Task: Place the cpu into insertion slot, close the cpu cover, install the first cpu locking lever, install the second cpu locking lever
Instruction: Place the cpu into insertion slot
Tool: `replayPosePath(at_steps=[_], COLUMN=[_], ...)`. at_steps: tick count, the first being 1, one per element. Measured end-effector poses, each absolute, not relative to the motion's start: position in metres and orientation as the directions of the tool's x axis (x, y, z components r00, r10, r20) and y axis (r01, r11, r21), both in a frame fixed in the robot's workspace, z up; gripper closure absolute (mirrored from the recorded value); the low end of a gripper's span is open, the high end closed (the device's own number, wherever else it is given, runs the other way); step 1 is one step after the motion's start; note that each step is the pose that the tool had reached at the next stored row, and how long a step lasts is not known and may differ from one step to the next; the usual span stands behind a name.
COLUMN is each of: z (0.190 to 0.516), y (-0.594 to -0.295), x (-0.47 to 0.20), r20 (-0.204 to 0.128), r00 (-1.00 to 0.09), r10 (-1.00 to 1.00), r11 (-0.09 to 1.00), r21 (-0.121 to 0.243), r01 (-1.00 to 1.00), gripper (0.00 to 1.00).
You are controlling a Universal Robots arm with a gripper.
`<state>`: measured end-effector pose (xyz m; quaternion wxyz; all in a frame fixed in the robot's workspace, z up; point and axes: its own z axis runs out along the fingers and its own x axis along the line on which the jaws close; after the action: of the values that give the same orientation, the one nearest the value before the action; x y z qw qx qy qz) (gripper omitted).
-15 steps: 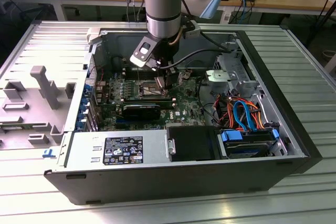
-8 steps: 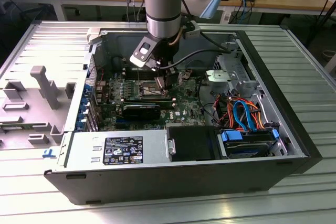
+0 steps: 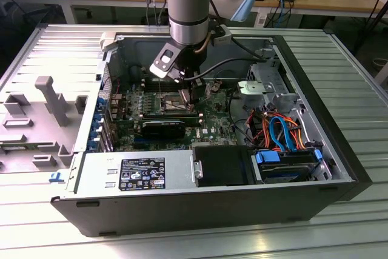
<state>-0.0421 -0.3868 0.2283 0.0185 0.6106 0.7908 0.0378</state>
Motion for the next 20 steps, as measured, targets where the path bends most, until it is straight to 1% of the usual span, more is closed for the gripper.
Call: replayPosePath(at_steps=[20], z=[0.2199], y=[-0.3868], x=[-0.0421], r20=[0.017], r00=[-0.22], r10=[0.975], r11=[0.218], r21=[0.082], r01=[0.973], gripper=[0.46])
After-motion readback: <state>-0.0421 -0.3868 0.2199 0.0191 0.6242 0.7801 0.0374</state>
